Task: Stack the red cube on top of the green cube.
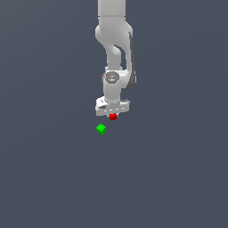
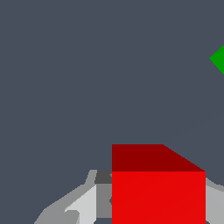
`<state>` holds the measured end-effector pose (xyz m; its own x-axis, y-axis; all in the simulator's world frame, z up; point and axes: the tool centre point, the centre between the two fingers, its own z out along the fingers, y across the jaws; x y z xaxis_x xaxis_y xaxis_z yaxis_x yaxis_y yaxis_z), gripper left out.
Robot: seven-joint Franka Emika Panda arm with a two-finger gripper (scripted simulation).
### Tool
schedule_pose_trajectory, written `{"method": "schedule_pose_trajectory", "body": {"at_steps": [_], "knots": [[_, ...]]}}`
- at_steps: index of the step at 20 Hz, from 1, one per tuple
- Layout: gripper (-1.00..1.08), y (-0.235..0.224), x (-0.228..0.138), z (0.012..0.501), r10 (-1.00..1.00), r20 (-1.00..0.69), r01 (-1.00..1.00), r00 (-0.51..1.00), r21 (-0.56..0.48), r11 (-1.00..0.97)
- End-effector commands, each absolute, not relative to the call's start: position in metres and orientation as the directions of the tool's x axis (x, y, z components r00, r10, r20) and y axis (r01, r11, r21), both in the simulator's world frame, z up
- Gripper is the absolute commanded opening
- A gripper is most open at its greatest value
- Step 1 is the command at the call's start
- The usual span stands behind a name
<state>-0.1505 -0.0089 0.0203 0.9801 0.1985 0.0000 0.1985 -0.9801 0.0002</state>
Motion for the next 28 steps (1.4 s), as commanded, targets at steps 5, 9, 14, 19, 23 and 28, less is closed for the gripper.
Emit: {"method": "schedule_pose_trajectory", "body": {"at_steps": [5,9,14,19,23,28], "knots": [[-1.0,-0.009,-0.15,0.02,0.198,0.0,0.198,0.98,0.0,-0.98],[-1.0,-0.009,-0.151,0.026,0.198,0.0,0.198,0.98,0.0,-0.98],[-1.0,-0.009,-0.151,0.043,0.198,0.0,0.198,0.98,0.0,-0.98],[-1.0,-0.009,-0.151,0.072,0.199,0.0,0.199,0.98,0.0,-0.98],[-1.0,-0.009,-0.151,0.095,0.199,0.0,0.199,0.98,0.0,-0.98],[-1.0,-0.009,-0.151,0.114,0.199,0.0,0.199,0.98,0.0,-0.98]]}}
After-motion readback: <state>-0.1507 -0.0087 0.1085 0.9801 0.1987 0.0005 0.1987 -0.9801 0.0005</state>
